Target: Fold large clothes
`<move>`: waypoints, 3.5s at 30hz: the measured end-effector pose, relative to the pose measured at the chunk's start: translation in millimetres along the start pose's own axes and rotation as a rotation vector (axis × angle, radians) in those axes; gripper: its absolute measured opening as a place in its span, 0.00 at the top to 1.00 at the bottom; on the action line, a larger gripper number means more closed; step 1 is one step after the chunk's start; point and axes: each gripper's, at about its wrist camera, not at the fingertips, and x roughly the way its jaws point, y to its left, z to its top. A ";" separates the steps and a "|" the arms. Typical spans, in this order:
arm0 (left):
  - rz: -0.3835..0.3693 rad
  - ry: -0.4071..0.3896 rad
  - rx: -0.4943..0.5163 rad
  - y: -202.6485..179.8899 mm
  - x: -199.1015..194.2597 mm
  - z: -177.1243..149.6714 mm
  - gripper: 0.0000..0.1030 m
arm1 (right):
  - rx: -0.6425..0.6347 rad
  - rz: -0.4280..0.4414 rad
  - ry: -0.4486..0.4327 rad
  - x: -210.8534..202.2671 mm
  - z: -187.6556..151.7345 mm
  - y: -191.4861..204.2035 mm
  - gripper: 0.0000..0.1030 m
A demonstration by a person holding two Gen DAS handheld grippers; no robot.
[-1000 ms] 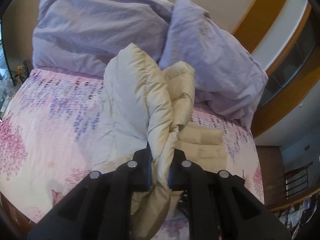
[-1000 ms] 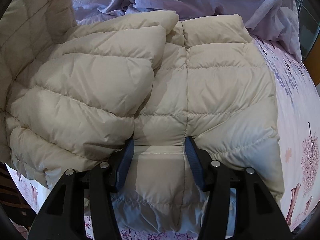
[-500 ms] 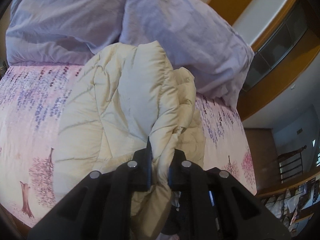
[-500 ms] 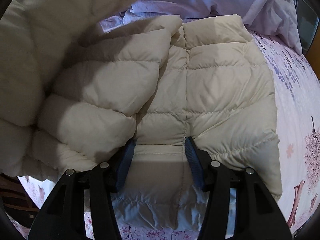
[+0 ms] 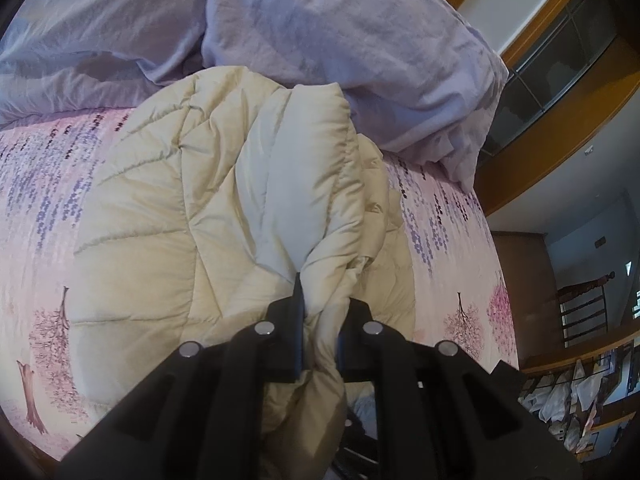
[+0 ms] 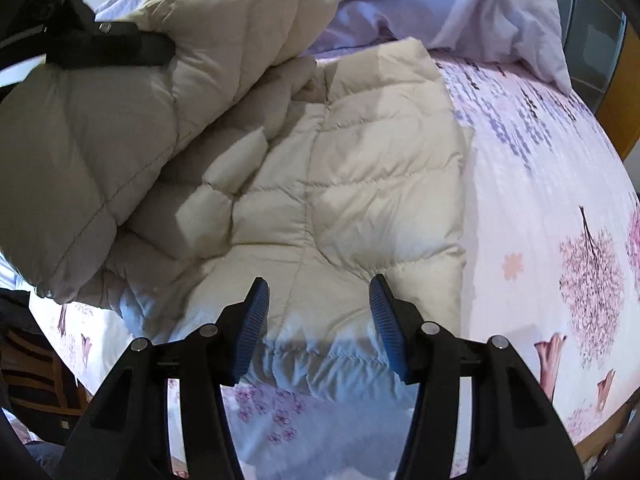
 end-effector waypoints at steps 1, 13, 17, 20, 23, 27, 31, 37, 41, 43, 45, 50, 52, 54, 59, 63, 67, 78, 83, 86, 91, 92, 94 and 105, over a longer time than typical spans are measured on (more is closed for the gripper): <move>-0.004 0.004 0.003 -3.1 1.9 0.3 0.89 | 0.001 -0.001 -0.002 -0.1 -1.1 0.1 0.47; -0.108 0.082 0.042 -38.1 27.4 -4.9 0.85 | 0.030 0.012 -0.013 -6.9 -13.1 -13.6 0.47; -0.117 0.079 0.056 -41.4 22.3 -3.6 0.75 | 0.035 0.010 -0.013 -7.2 -13.9 -13.3 0.47; -0.123 0.068 0.064 -42.6 15.6 -0.9 0.64 | 0.041 0.008 -0.013 -11.2 -18.1 -9.2 0.47; -0.115 0.042 0.088 -45.1 4.3 2.5 0.56 | 0.045 0.003 -0.014 -13.3 -18.6 -9.3 0.47; -0.077 -0.005 0.125 -42.6 -13.2 8.6 0.53 | 0.053 -0.007 -0.018 -16.1 -18.3 -13.5 0.47; -0.011 -0.045 0.142 -26.1 -24.7 12.9 0.51 | 0.060 -0.019 -0.022 -19.0 -19.7 -17.7 0.47; 0.126 -0.071 0.105 26.2 -25.9 19.0 0.50 | 0.066 -0.031 -0.024 -20.9 -21.3 -18.9 0.47; 0.199 -0.049 0.044 62.0 -13.9 19.9 0.50 | 0.073 -0.042 -0.028 -22.4 -20.9 -22.3 0.47; 0.211 -0.029 0.018 72.6 -5.9 17.3 0.50 | 0.078 -0.047 -0.031 -22.0 -18.6 -26.7 0.47; 0.203 -0.018 0.002 78.5 1.4 11.5 0.50 | 0.085 -0.057 -0.034 -23.1 -17.5 -31.0 0.47; 0.198 -0.010 0.038 66.1 15.0 3.8 0.49 | 0.102 -0.100 -0.042 -26.0 -14.5 -45.1 0.47; 0.194 -0.002 0.054 58.9 21.9 0.4 0.48 | 0.121 -0.127 -0.048 -29.2 -13.9 -55.1 0.47; 0.191 0.006 0.063 52.0 30.5 -2.9 0.47 | 0.155 -0.150 -0.055 -33.3 -12.6 -68.9 0.47; 0.188 0.021 0.076 38.6 47.5 -7.6 0.45 | 0.200 -0.190 -0.095 -51.3 -2.5 -97.9 0.47; 0.187 0.029 0.092 26.3 57.1 -10.8 0.45 | 0.222 -0.192 -0.135 -69.9 8.9 -110.0 0.47; 0.192 0.032 0.101 20.3 62.9 -12.7 0.43 | 0.212 -0.147 -0.164 -84.0 21.2 -106.5 0.47; 0.207 0.037 0.115 17.3 66.3 -12.0 0.43 | 0.055 0.030 -0.159 -86.7 47.7 -38.2 0.63; 0.205 0.037 0.114 17.5 65.8 -12.2 0.43 | 0.045 0.032 -0.120 -73.1 42.2 -26.8 0.65; 0.205 0.036 0.113 17.1 65.5 -12.1 0.43 | 0.048 0.017 -0.096 -65.7 38.8 -28.1 0.66; 0.203 0.037 0.115 16.2 64.8 -12.5 0.43 | 0.052 -0.013 -0.054 -52.4 33.1 -33.6 0.67; 0.201 0.037 0.116 16.1 64.2 -12.7 0.43 | 0.052 -0.019 -0.047 -50.2 32.0 -34.0 0.67; 0.198 0.036 0.118 15.5 62.8 -12.8 0.43 | 0.048 -0.032 -0.036 -45.5 29.9 -34.6 0.67; 0.193 -0.032 0.151 12.0 39.2 6.0 0.43 | 0.057 -0.066 0.013 -27.9 23.9 -43.4 0.67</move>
